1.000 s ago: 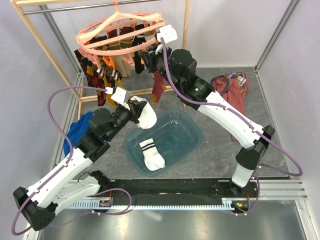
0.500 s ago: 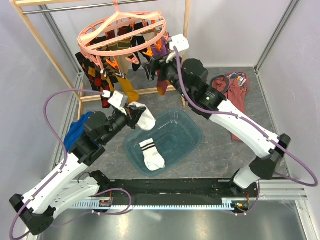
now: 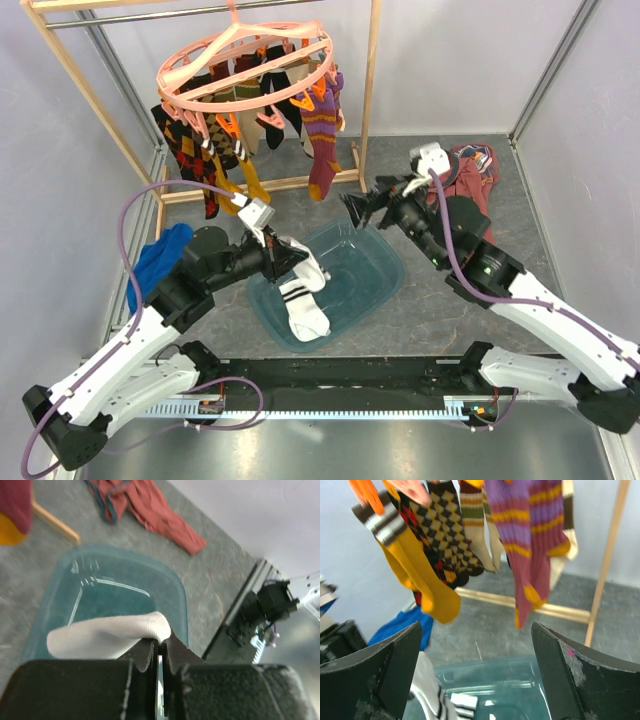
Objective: Remove the socks clipped to the hanger
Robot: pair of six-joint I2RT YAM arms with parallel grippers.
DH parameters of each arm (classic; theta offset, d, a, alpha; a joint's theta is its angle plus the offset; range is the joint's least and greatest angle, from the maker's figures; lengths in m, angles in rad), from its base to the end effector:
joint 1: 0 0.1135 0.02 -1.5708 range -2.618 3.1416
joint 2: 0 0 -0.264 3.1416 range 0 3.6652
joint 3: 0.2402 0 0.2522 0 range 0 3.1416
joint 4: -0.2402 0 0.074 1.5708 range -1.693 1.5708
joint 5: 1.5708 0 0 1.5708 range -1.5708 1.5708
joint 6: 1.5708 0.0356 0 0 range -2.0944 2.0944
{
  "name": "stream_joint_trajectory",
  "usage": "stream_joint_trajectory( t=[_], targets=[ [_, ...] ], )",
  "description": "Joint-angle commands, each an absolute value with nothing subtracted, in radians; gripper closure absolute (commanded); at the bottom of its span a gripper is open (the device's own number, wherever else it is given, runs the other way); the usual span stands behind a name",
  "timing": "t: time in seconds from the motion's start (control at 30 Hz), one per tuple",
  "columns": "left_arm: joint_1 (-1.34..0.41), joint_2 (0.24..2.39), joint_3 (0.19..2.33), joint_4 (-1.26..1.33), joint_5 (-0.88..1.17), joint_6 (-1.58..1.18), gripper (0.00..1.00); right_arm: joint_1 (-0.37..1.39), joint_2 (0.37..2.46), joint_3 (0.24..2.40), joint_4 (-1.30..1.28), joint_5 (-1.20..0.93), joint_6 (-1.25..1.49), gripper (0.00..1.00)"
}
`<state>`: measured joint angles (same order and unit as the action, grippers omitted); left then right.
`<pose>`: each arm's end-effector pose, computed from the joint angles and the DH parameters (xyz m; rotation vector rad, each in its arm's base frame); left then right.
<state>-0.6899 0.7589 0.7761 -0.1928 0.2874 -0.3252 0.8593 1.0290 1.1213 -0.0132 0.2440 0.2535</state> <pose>0.1315 -0.1216 0.3405 0.5509 1.7618 -0.9783 0.1570 0.1689 0.4306 -0.2613 1.5134 0.7118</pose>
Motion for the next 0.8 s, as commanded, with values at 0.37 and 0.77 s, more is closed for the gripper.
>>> stream_joint_trajectory(
  t=[0.37,0.77],
  targets=[
    [-0.692,0.916,0.732,-0.235,0.456,-0.425,0.37,0.857,0.936,1.035,-0.104,0.261,0.281,0.02],
    [-0.692,0.761,0.759,-0.314,-0.022,-0.362,0.24,0.857,0.884,0.976,-0.103,0.245,0.345,0.02]
  ],
)
